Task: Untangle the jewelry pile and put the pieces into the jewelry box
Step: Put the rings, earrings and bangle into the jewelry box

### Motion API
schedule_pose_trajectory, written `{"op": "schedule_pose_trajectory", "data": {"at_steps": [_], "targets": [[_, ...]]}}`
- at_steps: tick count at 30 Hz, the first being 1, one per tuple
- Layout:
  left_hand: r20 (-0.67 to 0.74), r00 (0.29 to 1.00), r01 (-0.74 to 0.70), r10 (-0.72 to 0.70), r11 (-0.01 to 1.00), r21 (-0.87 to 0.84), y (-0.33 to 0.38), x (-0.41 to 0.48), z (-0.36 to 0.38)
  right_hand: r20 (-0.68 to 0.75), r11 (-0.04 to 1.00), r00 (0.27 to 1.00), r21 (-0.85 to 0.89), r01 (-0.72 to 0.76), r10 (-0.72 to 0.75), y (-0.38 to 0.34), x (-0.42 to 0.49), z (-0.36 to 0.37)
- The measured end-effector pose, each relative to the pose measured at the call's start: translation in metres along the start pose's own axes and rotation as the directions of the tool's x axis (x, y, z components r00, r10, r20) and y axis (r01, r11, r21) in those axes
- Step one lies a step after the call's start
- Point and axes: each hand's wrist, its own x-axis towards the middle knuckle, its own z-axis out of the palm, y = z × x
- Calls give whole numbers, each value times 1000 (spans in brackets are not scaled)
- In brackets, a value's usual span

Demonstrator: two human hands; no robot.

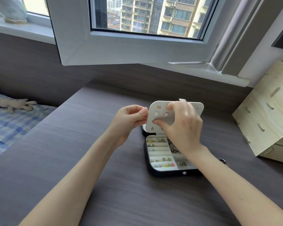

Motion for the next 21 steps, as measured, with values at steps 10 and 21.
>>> {"op": "schedule_pose_trajectory", "data": {"at_steps": [10,21], "targets": [[191,980,42,-60,995,96,12,-5,-7,12,970,972,-55,235,-235,8,0,-12],[232,963,59,-139,944,324,-2,0,-1,-147,954,943,-55,294,-299,8,-33,-10]]}}
